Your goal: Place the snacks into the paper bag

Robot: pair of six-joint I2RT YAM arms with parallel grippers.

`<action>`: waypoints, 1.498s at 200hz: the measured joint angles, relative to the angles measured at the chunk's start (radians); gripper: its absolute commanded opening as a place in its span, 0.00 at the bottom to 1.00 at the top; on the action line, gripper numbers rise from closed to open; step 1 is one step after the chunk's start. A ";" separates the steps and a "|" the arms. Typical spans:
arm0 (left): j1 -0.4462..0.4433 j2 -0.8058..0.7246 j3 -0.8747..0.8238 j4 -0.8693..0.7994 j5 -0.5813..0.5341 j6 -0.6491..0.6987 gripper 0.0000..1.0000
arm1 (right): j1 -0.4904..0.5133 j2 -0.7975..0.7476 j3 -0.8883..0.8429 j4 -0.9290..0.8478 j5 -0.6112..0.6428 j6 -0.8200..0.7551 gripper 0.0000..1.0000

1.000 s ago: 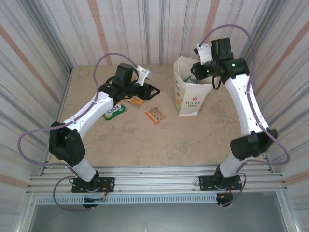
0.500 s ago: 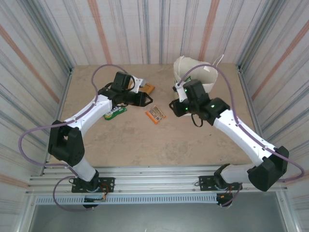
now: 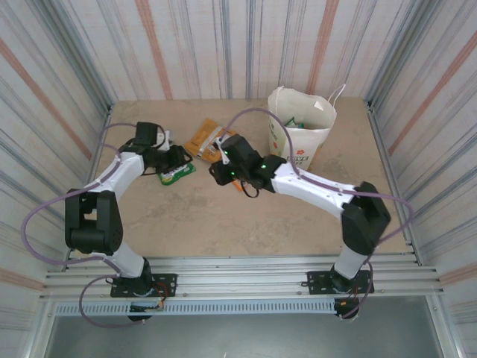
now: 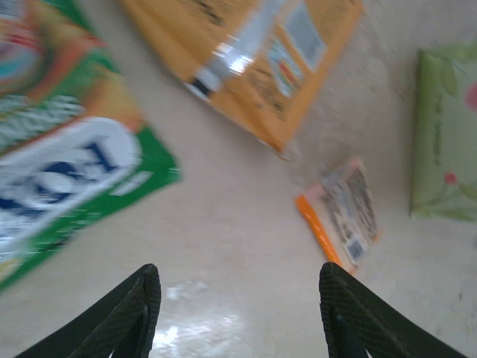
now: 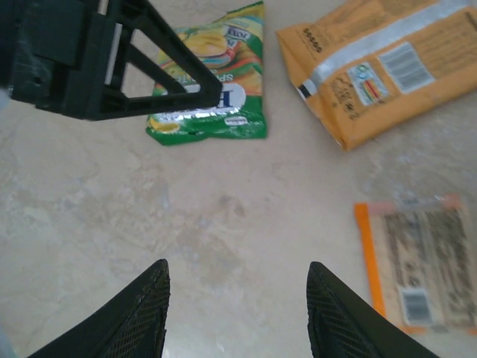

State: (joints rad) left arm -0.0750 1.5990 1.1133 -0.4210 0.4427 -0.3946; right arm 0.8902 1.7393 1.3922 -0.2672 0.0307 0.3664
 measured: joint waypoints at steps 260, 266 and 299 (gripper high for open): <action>0.222 0.325 0.108 0.061 -0.050 -0.028 0.22 | -0.018 0.499 0.510 0.058 -0.166 -0.037 0.48; 0.221 0.325 0.112 0.064 -0.047 -0.024 0.18 | -0.018 0.499 0.510 0.058 -0.166 -0.037 0.48; 0.210 0.324 0.116 0.079 -0.045 -0.010 0.02 | -0.021 0.494 0.496 0.075 -0.162 -0.037 0.48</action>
State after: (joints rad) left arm 0.1352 1.9232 1.2293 -0.3424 0.3973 -0.4046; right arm 0.8688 2.2333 1.8881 -0.1921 -0.1314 0.3290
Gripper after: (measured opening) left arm 0.177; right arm 0.477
